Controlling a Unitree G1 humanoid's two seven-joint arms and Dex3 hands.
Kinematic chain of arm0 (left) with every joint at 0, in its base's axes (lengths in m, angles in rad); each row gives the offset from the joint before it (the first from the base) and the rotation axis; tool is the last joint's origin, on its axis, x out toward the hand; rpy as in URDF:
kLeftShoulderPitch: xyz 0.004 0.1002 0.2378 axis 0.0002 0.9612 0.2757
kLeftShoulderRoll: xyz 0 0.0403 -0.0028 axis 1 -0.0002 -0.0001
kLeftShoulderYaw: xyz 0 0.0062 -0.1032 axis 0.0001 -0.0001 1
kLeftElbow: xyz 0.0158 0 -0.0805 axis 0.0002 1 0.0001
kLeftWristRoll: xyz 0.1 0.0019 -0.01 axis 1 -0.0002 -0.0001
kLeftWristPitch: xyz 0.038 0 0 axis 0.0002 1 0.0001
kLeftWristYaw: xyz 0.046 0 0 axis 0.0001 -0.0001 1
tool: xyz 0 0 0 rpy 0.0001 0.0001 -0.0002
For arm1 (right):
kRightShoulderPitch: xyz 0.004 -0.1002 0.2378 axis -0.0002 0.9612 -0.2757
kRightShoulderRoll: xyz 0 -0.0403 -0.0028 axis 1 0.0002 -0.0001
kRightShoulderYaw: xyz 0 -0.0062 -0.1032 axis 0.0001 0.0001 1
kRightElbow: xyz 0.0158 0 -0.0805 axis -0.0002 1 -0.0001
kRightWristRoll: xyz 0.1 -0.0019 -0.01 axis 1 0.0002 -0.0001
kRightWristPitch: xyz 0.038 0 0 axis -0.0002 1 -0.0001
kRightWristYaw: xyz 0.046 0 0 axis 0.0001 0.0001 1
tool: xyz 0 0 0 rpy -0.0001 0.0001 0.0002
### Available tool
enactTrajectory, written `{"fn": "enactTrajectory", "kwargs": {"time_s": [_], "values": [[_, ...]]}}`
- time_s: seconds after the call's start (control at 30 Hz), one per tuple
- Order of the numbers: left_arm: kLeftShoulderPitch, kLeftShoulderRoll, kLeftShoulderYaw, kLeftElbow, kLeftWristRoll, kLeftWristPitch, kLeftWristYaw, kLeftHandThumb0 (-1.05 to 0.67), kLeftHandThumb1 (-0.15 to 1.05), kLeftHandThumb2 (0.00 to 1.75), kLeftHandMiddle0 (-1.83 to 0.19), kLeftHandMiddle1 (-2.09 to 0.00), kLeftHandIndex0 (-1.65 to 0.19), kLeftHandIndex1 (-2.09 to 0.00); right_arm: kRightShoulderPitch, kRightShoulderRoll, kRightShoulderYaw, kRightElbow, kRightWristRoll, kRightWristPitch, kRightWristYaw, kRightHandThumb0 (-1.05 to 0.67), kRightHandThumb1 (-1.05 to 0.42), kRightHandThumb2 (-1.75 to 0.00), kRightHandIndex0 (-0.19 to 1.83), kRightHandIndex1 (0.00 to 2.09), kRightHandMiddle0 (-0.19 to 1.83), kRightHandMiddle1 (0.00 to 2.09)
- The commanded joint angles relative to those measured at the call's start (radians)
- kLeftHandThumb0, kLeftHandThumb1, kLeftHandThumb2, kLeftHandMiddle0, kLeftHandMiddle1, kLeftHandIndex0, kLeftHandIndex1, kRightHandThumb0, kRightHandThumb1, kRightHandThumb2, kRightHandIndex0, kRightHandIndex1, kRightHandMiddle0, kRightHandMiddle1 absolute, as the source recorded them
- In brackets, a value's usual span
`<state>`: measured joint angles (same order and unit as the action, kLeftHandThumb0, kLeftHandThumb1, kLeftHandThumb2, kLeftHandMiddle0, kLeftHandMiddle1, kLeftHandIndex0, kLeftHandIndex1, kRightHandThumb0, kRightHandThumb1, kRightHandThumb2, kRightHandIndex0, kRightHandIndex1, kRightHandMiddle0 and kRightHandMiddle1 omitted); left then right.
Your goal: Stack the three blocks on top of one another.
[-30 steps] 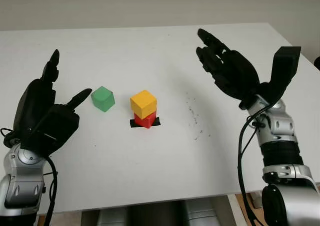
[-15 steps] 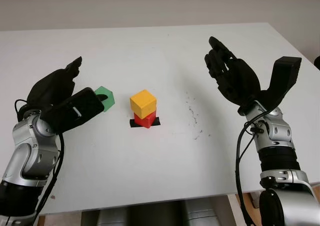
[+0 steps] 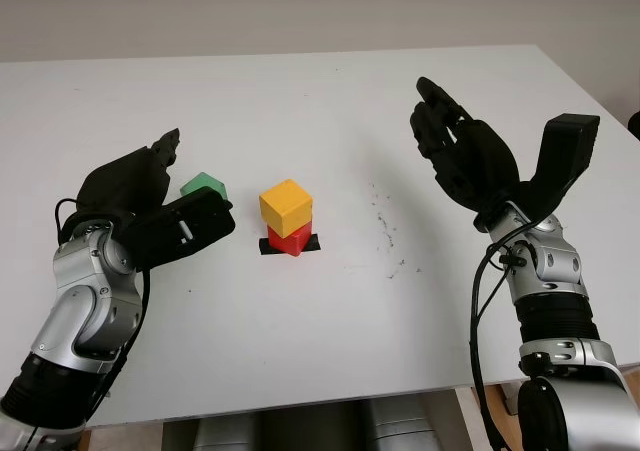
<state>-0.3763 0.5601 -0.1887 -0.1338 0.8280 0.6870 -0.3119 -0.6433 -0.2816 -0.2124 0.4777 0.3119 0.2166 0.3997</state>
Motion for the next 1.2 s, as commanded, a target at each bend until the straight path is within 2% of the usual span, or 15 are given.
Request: {"fn": "enactTrajectory", "kwargs": {"time_s": [0.0, 0.1, 0.13, 0.17, 0.2, 0.3, 0.43, 0.57, 0.63, 0.67, 0.73, 0.87, 1.0, 1.07, 1.17], "values": [[-0.014, -0.005, -0.016, 0.009, 0.023, 0.008, 0.004, -1.05, 1.05, 0.25, -0.14, -0.07, -0.08, -0.07, -0.006, -0.001, -0.009, 0.004, 0.007, 0.006, 0.000, -0.57, -1.05, -0.26, -0.13, 0.05, 0.07, 0.11], [-0.014, -0.010, -0.031, 0.028, 0.049, 0.009, 0.018, -1.05, 1.05, 0.25, -0.21, -0.10, -0.14, -0.10, -0.007, -0.001, -0.008, 0.005, 0.006, 0.003, -0.002, -0.58, -1.05, -0.25, -0.13, 0.05, 0.08, 0.12], [-0.015, -0.011, -0.037, 0.036, 0.058, 0.010, 0.019, -1.05, 1.05, 0.25, -0.19, -0.30, -0.17, -0.28, -0.008, -0.001, -0.007, 0.007, 0.005, -0.001, -0.002, -0.58, -1.05, -0.25, -0.12, 0.05, 0.09, 0.13], [-0.018, -0.013, -0.044, 0.044, 0.068, 0.017, 0.016, -1.05, 1.05, 0.26, 0.03, -0.82, 0.03, -0.88, -0.008, 0.000, -0.007, 0.005, 0.003, 0.001, -0.007, -0.58, -1.05, -0.25, -0.12, 0.06, 0.08, 0.12], [-0.021, -0.017, -0.049, 0.053, 0.077, 0.025, 0.013, -1.05, 1.05, 0.26, 0.11, -1.01, 0.11, -1.13, -0.008, 0.000, -0.006, 0.002, 0.002, 0.000, -0.010, -0.59, -1.05, -0.24, -0.11, 0.06, 0.09, 0.13], [-0.029, -0.028, -0.058, 0.084, 0.096, 0.031, 0.024, -1.05, 1.05, 0.25, 0.17, -1.15, 0.18, -1.30, -0.009, 0.004, -0.007, 0.001, 0.006, 0.000, -0.015, -0.60, -1.05, -0.22, -0.11, 0.06, 0.09, 0.13], [-0.040, -0.038, -0.063, 0.126, 0.103, 0.015, 0.057, -1.04, 1.05, 0.27, 0.04, -0.83, 0.19, -1.35, -0.008, 0.001, -0.003, 0.001, 0.003, -0.004, -0.011, -0.61, -1.05, -0.22, -0.11, 0.06, 0.09, 0.14], [-0.059, -0.054, -0.059, 0.166, 0.089, -0.007, 0.094, -1.02, 1.05, 0.26, -0.20, -0.24, 0.06, -0.91, -0.004, 0.001, -0.002, -0.006, 0.004, 0.001, -0.010, -0.60, -1.05, -0.21, -0.11, 0.06, 0.07, 0.13], [-0.066, -0.064, -0.052, 0.182, 0.075, -0.020, 0.109, -1.02, 1.05, 0.26, -0.24, -0.16, 0.04, -0.86, -0.002, 0.001, -0.003, -0.008, 0.005, 0.000, -0.010, -0.59, -1.05, -0.22, -0.11, 0.05, 0.07, 0.13], [-0.069, -0.068, -0.049, 0.187, 0.069, -0.023, 0.112, -1.02, 1.05, 0.25, -0.25, -0.17, 0.09, -1.01, -0.001, 0.001, -0.004, -0.009, 0.007, 0.000, -0.010, -0.59, -1.05, -0.22, -0.12, 0.05, 0.07, 0.13], [-0.075, -0.079, -0.037, 0.190, 0.046, -0.024, 0.111, -1.02, 1.05, 0.25, -0.07, -0.51, 0.17, -1.19, 0.000, -0.001, -0.006, -0.007, 0.007, -0.005, -0.006, -0.57, -1.05, -0.23, -0.11, 0.06, 0.08, 0.14], [-0.082, -0.091, -0.021, 0.198, 0.005, -0.029, 0.114, -1.03, 1.05, 0.26, 0.05, -0.74, 0.12, -1.02, 0.003, -0.001, -0.012, -0.006, 0.012, -0.008, -0.004, -0.57, -1.05, -0.22, -0.09, 0.06, 0.13, 0.18], [-0.085, -0.091, -0.017, 0.200, -0.026, -0.036, 0.111, -1.04, 1.05, 0.27, -0.01, -0.59, 0.00, -0.66, 0.005, -0.003, -0.011, -0.008, 0.009, -0.006, -0.007, -0.57, -1.05, -0.21, -0.09, 0.06, 0.12, 0.20], [-0.084, -0.090, -0.020, 0.195, -0.033, -0.039, 0.109, -1.05, 1.05, 0.29, -0.11, -0.32, -0.05, -0.44, 0.003, -0.004, -0.010, -0.006, 0.007, -0.005, -0.008, -0.57, -1.05, -0.20, -0.10, 0.06, 0.09, 0.19], [-0.085, -0.091, -0.022, 0.189, -0.041, -0.036, 0.108, -1.05, 1.05, 0.29, -0.16, -0.22, -0.06, -0.33, 0.004, -0.003, -0.009, -0.011, 0.006, -0.001, -0.012, -0.57, -1.05, -0.20, -0.09, 0.06, 0.09, 0.20]]}}
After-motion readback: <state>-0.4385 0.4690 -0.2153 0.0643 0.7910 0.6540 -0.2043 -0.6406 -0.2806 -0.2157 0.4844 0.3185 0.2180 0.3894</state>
